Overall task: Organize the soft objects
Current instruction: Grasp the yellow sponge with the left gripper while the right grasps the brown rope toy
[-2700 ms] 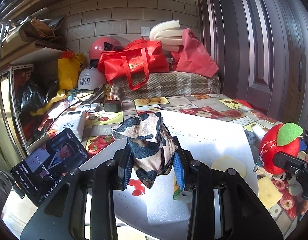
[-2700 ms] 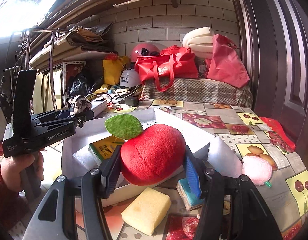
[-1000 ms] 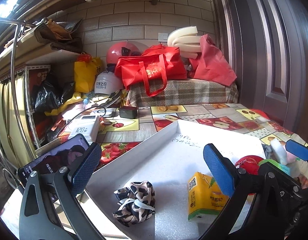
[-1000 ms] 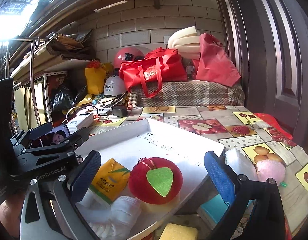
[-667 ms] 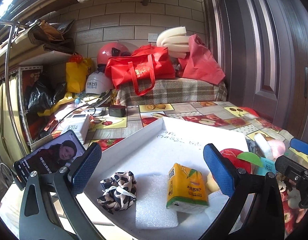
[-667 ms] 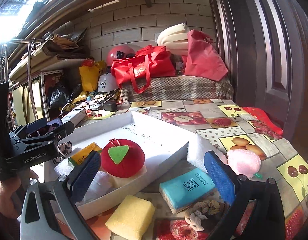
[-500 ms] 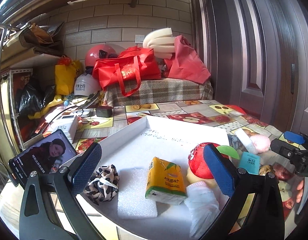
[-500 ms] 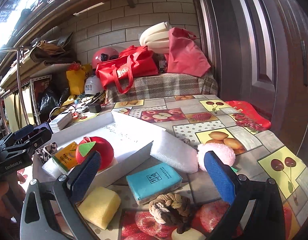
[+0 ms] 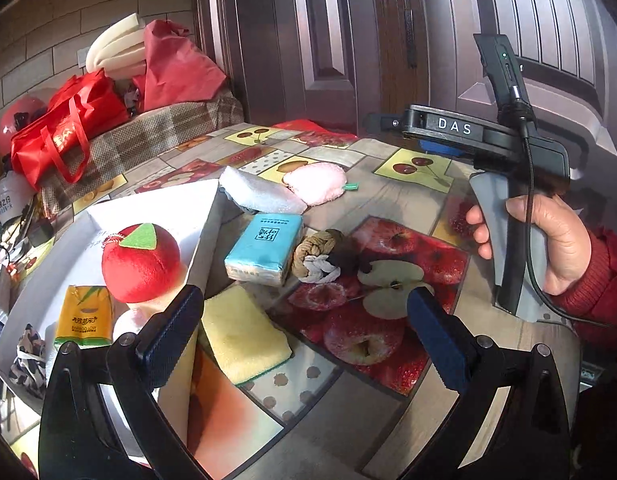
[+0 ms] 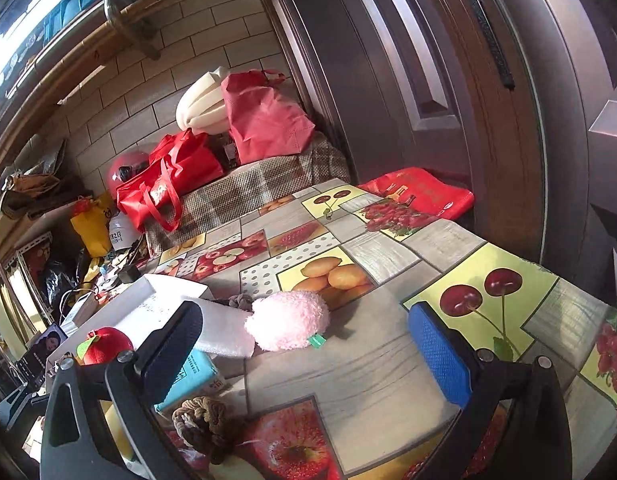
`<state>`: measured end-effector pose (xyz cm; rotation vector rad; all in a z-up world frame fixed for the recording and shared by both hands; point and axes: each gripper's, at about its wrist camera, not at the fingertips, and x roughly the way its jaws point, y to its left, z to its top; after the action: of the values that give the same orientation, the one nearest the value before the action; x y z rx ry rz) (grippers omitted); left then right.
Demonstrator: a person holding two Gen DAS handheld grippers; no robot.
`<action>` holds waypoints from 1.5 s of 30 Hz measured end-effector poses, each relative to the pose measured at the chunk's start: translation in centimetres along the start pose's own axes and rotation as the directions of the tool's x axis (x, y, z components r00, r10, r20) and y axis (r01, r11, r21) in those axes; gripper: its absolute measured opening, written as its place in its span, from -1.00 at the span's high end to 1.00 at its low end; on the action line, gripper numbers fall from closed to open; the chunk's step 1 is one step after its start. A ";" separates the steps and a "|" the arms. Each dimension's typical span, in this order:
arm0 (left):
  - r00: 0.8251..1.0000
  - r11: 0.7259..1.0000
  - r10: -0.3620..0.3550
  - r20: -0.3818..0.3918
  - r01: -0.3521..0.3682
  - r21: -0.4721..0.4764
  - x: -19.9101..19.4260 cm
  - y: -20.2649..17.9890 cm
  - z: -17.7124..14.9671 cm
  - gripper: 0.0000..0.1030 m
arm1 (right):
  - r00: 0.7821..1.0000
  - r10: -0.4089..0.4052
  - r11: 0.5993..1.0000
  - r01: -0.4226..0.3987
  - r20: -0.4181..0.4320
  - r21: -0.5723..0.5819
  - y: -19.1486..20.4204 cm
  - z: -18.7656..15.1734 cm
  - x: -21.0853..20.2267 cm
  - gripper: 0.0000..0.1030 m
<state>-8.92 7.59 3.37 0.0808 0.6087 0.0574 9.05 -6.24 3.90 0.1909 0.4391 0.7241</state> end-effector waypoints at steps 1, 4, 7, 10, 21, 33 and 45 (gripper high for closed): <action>0.999 1.000 0.011 -0.034 -0.012 -0.003 0.8 0.0 0.1 -0.99 | 1.000 0.004 1.000 -0.004 0.003 0.006 -0.1 0.0 -0.1 -1.00; 0.994 0.999 0.038 -0.106 -0.040 -0.018 2.5 0.2 0.2 -0.99 | 1.000 0.017 1.000 -0.017 0.011 0.022 -0.4 0.0 -0.2 -1.00; 0.988 0.999 0.034 -0.152 -0.037 -0.013 3.5 0.2 0.0 -0.99 | 1.000 0.028 0.999 -0.029 0.012 0.035 -0.7 0.1 -0.2 -1.00; 0.978 1.000 0.010 -0.207 -0.008 0.007 4.5 -0.2 -0.1 -0.99 | 0.999 0.032 0.999 -0.033 0.010 0.044 -0.9 0.2 -0.2 -1.00; 0.985 0.980 -0.131 -0.114 0.146 0.138 0.8 -5.6 -0.4 -0.99 | 0.999 0.039 0.997 -0.039 0.011 0.062 -1.4 0.2 -0.1 -1.00; 0.987 1.000 -0.018 -0.161 0.018 0.002 1.5 -3.3 -0.4 -0.97 | 0.999 0.043 0.996 -0.044 0.009 0.077 -1.7 0.3 -0.1 -1.00; 0.974 0.998 -0.043 -0.221 0.052 0.033 3.2 -3.6 -0.9 0.24 | 0.999 0.047 0.993 -0.049 0.017 0.103 -2.2 0.2 -0.4 -1.00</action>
<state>-6.76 4.29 0.47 0.0977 0.8340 0.0082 10.15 -8.13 3.48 0.3050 0.4600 0.7470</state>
